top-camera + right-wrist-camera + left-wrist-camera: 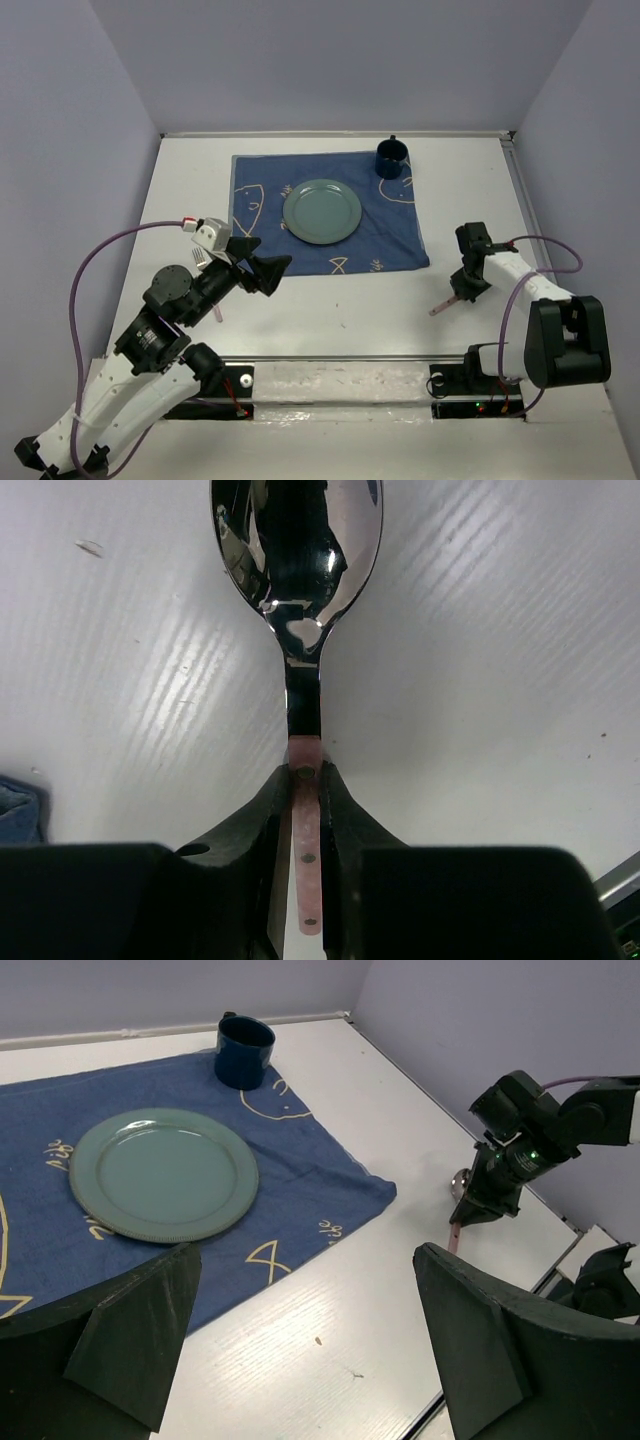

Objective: Set the dinner table for one person

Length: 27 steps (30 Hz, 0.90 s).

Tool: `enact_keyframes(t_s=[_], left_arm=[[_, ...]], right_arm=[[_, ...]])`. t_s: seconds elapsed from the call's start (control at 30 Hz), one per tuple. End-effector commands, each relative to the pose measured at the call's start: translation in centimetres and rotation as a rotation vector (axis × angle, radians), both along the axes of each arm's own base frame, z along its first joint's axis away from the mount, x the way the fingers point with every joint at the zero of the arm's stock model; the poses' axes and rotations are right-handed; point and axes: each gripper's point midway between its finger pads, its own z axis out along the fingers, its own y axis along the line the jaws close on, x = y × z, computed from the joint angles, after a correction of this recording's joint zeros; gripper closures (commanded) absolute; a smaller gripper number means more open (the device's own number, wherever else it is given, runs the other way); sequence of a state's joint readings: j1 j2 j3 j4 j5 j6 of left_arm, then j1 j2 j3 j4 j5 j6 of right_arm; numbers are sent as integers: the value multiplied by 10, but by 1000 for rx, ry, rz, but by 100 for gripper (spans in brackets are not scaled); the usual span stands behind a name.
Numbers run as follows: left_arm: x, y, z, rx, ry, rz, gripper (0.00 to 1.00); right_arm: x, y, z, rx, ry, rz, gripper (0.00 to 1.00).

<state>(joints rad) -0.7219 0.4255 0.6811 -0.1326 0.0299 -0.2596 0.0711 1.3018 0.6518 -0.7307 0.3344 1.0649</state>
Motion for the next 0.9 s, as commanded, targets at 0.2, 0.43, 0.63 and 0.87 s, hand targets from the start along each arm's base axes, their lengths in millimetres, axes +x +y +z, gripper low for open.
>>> enact_keyframes(t_s=[0.2, 0.43, 0.63, 0.87], left_arm=[[14, 1, 7, 6, -15, 37, 1], [25, 3, -3, 30, 16, 71, 1], [39, 16, -7, 20, 35, 158, 1], [53, 24, -15, 32, 66, 212, 1]], right_arm=[[77, -1, 134, -157, -389, 385, 100], [144, 106, 159, -145, -329, 867, 100], [180, 158, 126, -57, -259, 1093, 100], [212, 182, 81, -8, -208, 1168, 100]])
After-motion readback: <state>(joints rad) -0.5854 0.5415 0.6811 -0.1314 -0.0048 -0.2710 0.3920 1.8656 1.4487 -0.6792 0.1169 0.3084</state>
